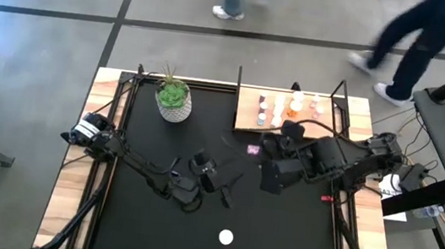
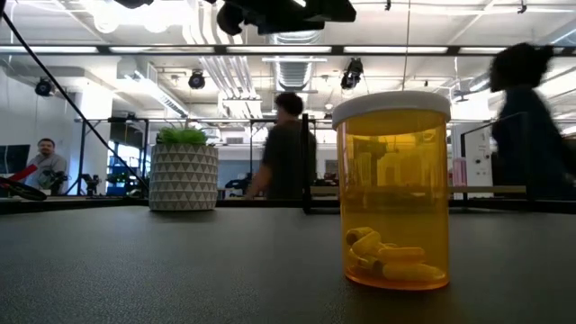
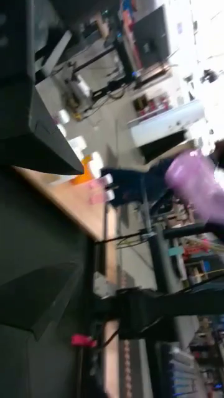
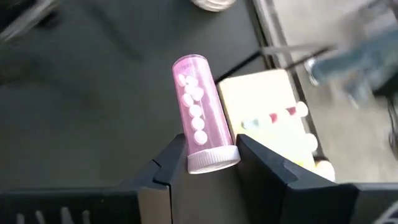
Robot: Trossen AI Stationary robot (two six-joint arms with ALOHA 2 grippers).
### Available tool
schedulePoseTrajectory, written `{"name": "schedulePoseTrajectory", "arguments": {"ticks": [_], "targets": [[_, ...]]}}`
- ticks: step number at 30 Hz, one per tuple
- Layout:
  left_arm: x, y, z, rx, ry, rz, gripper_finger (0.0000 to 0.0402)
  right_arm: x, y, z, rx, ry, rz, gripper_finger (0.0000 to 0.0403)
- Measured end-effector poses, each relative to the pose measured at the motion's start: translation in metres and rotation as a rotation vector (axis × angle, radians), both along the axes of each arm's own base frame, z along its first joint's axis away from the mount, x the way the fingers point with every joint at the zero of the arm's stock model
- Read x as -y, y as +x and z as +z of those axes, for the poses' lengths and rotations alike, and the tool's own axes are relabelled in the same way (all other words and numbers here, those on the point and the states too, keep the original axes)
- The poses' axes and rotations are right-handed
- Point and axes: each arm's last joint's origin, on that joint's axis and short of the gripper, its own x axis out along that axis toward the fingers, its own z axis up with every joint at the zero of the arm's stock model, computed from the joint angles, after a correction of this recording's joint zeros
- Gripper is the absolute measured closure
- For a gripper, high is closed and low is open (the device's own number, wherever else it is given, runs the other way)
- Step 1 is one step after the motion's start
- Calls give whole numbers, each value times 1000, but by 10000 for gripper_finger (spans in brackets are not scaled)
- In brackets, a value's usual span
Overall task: Pick and place medicine bottles onto shelf by color
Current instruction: Put the pink pill bottle on the shelf aligned with the other pink pill bottles
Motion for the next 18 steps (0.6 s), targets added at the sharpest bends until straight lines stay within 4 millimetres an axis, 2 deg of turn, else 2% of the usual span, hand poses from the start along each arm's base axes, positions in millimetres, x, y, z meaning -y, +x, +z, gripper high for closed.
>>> {"name": "schedulePoseTrajectory", "arguments": {"ticks": [5, 7, 13, 18], "targets": [[0, 0, -7, -19, -45, -2, 178, 26, 8, -7, 46, 10, -216, 287], [0, 0, -8, -27, -42, -1, 178, 38, 11, -13, 23, 65, -279, 288], [1, 0, -10, -39, -38, -3, 178, 71, 17, -48, -155, 238, -380, 286], [1, -1, -13, -66, -27, -3, 178, 95, 13, -77, -280, 292, -466, 288]]}}
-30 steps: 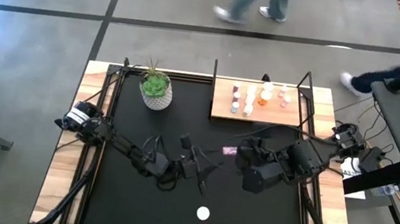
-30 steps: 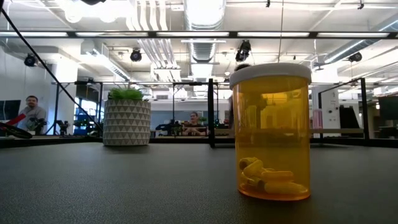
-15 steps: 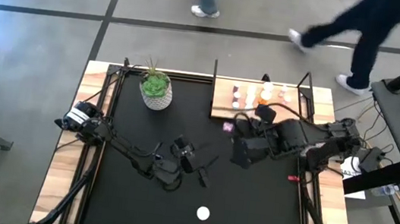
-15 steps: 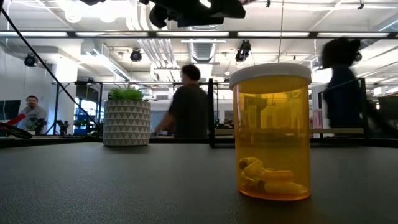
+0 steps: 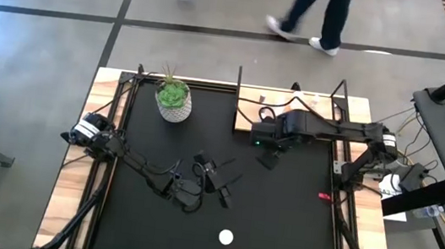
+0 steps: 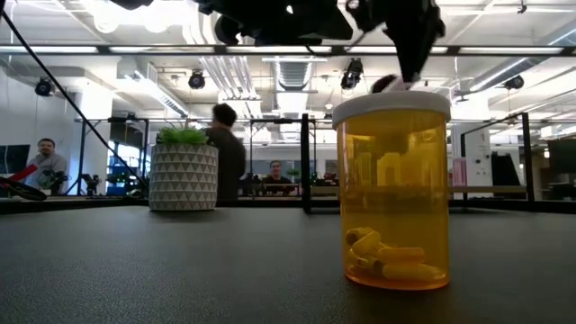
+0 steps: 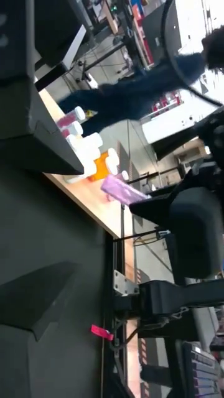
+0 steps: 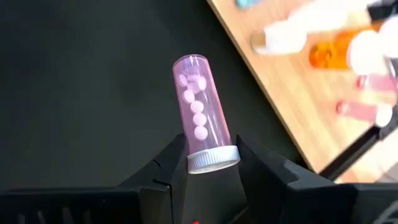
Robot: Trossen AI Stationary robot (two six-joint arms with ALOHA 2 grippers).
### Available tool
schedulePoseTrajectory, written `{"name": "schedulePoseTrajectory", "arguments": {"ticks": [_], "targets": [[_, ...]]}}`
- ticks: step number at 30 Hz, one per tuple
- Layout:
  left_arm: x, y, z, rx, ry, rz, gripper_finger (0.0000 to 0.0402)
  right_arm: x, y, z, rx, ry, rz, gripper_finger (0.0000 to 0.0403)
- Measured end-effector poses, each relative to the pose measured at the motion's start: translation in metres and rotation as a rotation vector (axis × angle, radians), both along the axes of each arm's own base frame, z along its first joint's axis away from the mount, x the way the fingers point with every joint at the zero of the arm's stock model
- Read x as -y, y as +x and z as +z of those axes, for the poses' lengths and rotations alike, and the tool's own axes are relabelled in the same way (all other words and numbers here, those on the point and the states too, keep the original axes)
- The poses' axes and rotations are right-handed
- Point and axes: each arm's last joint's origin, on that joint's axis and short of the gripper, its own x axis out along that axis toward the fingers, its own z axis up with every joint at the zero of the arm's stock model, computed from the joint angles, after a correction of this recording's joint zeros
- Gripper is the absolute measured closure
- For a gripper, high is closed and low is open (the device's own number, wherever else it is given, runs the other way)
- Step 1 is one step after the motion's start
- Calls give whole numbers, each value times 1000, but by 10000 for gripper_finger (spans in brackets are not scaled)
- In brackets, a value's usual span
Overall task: Pick and place medicine bottles onto shelf by color
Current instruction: Put the pink pill bottle on the shelf aligned with the other pink pill bottles
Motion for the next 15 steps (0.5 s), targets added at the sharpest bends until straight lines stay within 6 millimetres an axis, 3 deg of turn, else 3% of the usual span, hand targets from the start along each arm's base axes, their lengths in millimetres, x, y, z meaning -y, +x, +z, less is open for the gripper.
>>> {"name": "schedulePoseTrajectory", "arguments": {"ticks": [8, 15], "targets": [[-1, -2, -6, -28, 13, 0, 178, 25, -24, -28, -113, 66, -108, 288], [-1, -2, -7, -36, 16, 0, 178, 37, -55, -38, -146, 172, -185, 286]]}}
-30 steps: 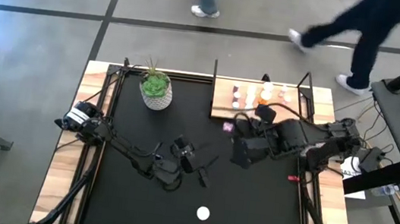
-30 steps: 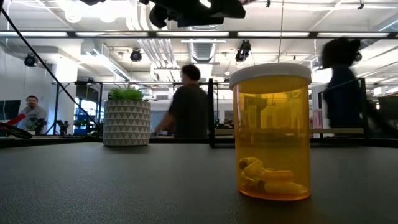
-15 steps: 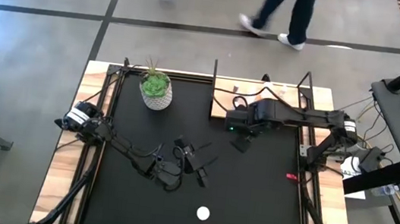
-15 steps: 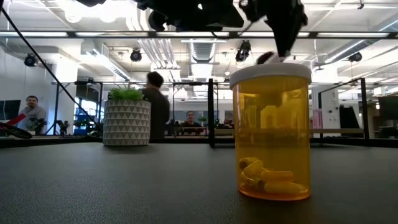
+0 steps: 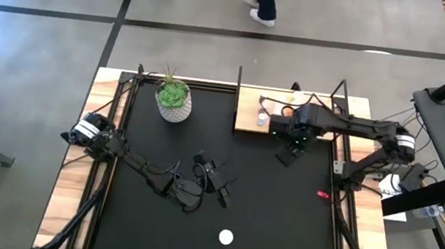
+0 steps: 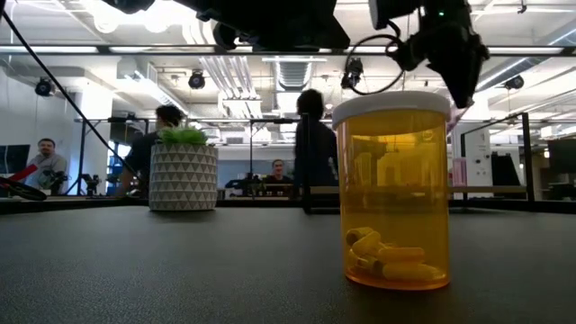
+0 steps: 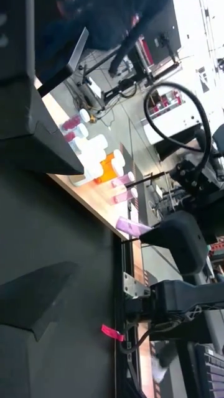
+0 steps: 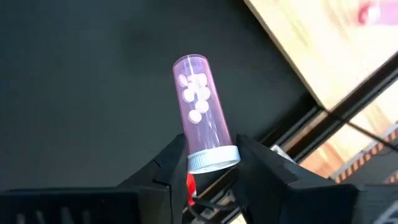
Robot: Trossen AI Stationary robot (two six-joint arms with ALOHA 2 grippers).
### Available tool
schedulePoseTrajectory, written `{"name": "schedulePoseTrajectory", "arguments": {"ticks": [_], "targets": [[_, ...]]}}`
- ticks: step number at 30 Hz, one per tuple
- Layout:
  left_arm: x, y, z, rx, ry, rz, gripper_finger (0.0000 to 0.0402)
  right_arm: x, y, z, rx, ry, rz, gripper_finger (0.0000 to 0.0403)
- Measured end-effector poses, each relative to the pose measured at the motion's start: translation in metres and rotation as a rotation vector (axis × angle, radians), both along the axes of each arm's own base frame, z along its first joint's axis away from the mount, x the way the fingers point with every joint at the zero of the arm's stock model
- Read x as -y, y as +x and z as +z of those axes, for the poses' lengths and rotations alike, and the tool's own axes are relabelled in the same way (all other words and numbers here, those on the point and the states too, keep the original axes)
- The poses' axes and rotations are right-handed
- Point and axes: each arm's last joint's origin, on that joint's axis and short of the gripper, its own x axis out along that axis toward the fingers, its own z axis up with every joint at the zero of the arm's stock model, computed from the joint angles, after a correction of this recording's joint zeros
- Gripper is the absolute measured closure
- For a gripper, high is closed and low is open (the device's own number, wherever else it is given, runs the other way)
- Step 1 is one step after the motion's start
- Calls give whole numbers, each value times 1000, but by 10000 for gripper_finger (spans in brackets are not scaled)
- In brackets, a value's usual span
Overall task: Pick and place medicine bottles onto shelf by color
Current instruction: Put the pink pill bottle on the shelf aligned with the other pink pill bottles
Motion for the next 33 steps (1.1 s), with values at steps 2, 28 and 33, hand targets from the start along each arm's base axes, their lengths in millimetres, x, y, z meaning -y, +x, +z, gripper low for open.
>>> {"name": "schedulePoseTrajectory", "arguments": {"ticks": [2, 28, 33], "targets": [[0, 0, 0, 0, 0, 0, 178, 3, -9, -1, -3, 12, -23, 287], [-15, -2, 19, -74, 136, 29, 178, 111, -55, -60, -173, 270, -327, 287], [-24, 1, 19, -106, 172, 56, 178, 135, -67, -72, -182, 341, -391, 286]]}}
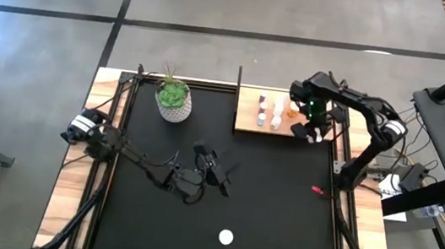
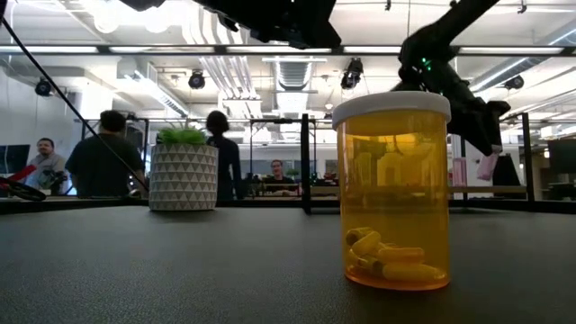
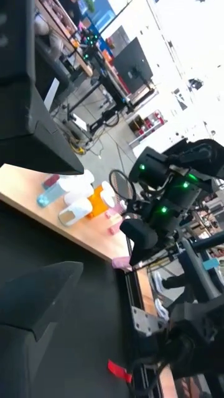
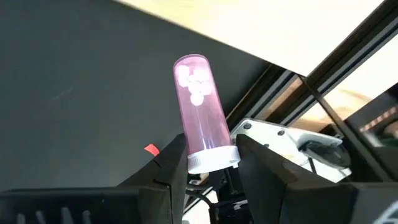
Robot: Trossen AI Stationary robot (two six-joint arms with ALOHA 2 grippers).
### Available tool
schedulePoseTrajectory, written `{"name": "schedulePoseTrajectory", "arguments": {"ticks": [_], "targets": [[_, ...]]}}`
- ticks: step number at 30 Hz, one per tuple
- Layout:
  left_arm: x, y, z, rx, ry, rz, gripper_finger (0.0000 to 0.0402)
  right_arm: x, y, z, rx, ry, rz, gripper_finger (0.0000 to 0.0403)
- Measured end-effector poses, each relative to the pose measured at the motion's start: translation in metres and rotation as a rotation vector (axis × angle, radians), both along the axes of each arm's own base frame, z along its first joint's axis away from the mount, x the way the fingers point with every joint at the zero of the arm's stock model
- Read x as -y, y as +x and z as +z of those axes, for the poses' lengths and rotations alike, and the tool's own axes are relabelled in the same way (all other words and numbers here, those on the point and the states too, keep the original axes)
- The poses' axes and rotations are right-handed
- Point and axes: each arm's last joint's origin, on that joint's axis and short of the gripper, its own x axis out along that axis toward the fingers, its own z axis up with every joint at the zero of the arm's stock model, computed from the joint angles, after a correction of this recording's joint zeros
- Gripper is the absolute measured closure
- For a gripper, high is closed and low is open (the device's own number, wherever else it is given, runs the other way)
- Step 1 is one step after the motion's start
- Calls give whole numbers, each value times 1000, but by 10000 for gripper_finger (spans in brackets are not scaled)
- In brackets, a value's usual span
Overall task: Pick and place medicine bottles onto shelf by color
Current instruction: Put the pink pill bottle on the shelf aligned with the other pink pill bottles
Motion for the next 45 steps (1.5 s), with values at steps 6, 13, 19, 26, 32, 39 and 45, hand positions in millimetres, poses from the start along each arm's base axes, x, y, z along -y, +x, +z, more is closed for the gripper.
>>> {"name": "schedulePoseTrajectory", "arguments": {"ticks": [6, 13, 19, 26, 32, 39, 45], "targets": [[-12, 3, 0, -8, 5, 34, 178, 15, -15, -1, 42, 45, -92, 286], [-26, 7, 0, -8, 5, 69, 178, 27, -27, -3, 21, 35, -218, 288], [-33, 8, -4, -52, 19, 88, 178, 43, -19, 9, 51, -15, -224, 286], [-39, 9, -7, -81, 26, 105, 178, 57, -7, 33, 128, -102, -214, 288], [-59, 13, -6, -67, 13, 118, 178, 45, 1, 48, 195, -126, -136, 288], [-77, 27, -3, 7, -124, -555, 178, -9, 15, 85, 395, -122, 22, 287], [-92, 30, 5, 131, -95, -568, 178, -79, 22, 118, 571, -88, 214, 287]]}}
